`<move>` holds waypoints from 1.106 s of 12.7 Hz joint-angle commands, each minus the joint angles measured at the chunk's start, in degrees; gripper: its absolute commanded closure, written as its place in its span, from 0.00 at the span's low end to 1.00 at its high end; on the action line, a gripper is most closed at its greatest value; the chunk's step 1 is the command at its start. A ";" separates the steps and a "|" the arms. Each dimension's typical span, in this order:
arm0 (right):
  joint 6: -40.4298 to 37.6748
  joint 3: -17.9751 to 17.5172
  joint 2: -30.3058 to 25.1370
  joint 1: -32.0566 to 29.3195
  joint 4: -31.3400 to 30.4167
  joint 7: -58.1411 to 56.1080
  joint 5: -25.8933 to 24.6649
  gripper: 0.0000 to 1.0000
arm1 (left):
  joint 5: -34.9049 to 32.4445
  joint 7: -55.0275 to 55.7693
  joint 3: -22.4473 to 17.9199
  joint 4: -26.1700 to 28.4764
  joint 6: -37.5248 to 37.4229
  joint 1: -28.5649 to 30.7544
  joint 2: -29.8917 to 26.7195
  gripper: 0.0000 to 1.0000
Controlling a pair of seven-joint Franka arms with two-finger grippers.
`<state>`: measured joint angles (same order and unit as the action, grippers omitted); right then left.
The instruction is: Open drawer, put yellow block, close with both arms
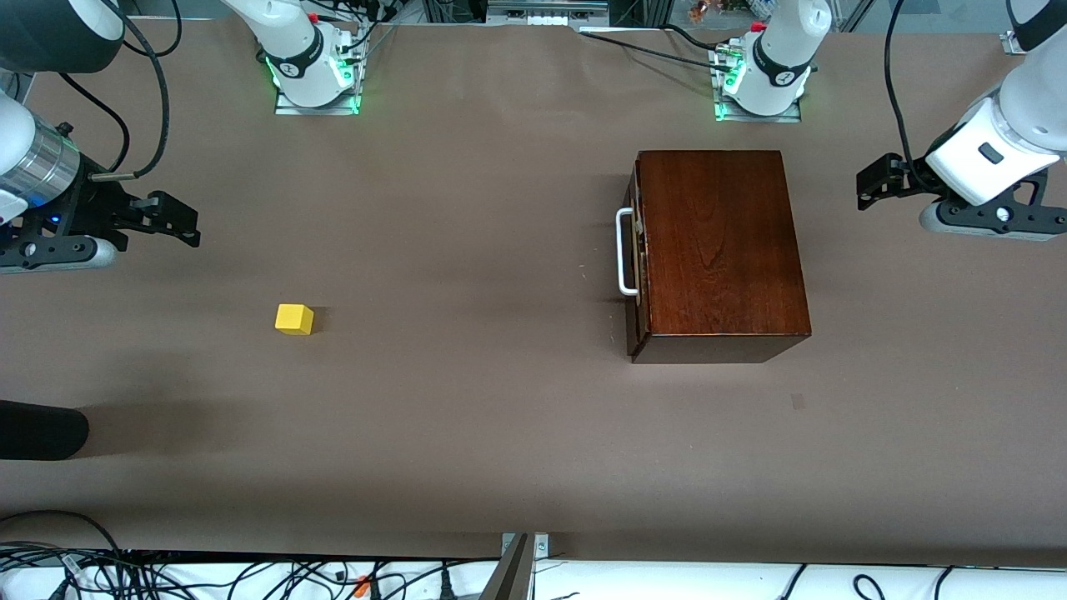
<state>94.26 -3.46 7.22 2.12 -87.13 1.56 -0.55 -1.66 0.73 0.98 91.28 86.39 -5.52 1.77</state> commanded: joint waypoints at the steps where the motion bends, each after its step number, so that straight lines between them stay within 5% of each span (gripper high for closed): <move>1: 0.22 -0.50 0.60 -0.36 1.53 0.55 0.11 0.00 | 1.13 -0.38 1.91 -1.10 -1.31 -0.37 0.86 0.00; 11: -0.13 -0.76 0.51 -0.36 1.53 0.55 0.11 0.00 | 0.43 18.94 22.29 -1.46 3.60 -0.54 9.03 0.00; 14: -0.48 -1.11 0.33 -0.28 1.53 0.55 0.11 0.00 | -0.01 27.55 24.07 -1.46 6.68 -4.39 12.54 0.00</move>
<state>94.77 -3.83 7.22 2.16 -87.08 1.56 -0.54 -1.54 23.88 24.80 91.29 92.28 -7.71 11.75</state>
